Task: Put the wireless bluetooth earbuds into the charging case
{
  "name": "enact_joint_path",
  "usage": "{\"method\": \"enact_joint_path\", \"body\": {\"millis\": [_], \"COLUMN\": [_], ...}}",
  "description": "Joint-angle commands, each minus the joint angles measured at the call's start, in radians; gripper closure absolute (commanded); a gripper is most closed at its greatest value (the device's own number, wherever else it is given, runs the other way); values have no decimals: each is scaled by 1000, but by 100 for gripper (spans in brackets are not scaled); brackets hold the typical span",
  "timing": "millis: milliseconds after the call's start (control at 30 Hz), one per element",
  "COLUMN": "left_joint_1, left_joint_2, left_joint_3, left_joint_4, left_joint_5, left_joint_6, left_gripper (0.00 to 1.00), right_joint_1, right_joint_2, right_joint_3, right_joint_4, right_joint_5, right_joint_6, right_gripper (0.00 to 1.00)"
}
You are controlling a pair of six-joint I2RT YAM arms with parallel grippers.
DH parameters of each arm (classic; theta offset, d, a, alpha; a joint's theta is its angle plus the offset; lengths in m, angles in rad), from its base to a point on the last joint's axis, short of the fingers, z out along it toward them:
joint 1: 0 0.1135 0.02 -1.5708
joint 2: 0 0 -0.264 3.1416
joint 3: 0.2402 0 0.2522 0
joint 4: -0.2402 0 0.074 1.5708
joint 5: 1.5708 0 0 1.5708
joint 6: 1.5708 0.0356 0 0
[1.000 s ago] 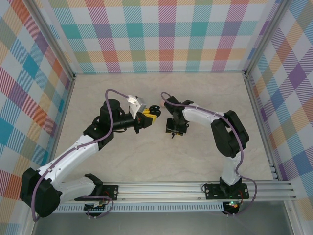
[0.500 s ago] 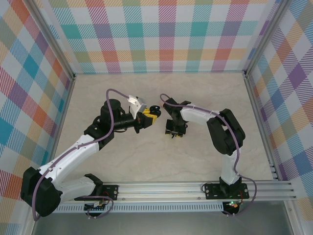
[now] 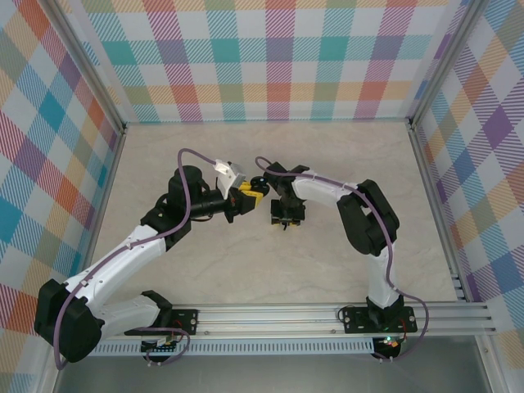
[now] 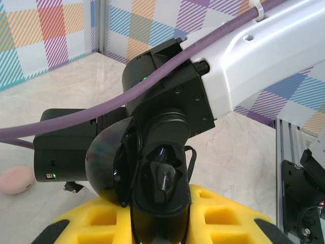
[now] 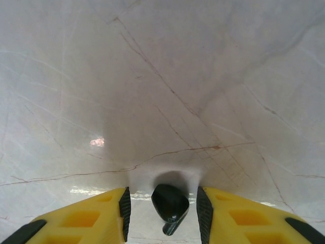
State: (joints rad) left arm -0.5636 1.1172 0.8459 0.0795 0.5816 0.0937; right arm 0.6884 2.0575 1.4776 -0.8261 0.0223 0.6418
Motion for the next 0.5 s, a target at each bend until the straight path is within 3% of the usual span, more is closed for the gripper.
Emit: {"method": "enact_joint_path", "body": {"millis": [0, 267, 467], "left_joint_1": [-15, -15, -15], "left_joint_2": [-15, -11, -13], "left_joint_3": [3, 3, 1], "left_joint_4": [9, 14, 14], "left_joint_5": [-2, -1, 1], "left_joint_6": [-3, -5, -5], "left_gripper": [81, 81, 81], "right_joint_1": [8, 9, 22], "right_joint_2": [24, 48, 81], "right_joint_3": [24, 37, 77], "right_joint_4": [-38, -35, -34], "right_joint_5": [21, 1, -7], "right_joint_6": [-22, 19, -49], "right_gripper": [60, 66, 71]}}
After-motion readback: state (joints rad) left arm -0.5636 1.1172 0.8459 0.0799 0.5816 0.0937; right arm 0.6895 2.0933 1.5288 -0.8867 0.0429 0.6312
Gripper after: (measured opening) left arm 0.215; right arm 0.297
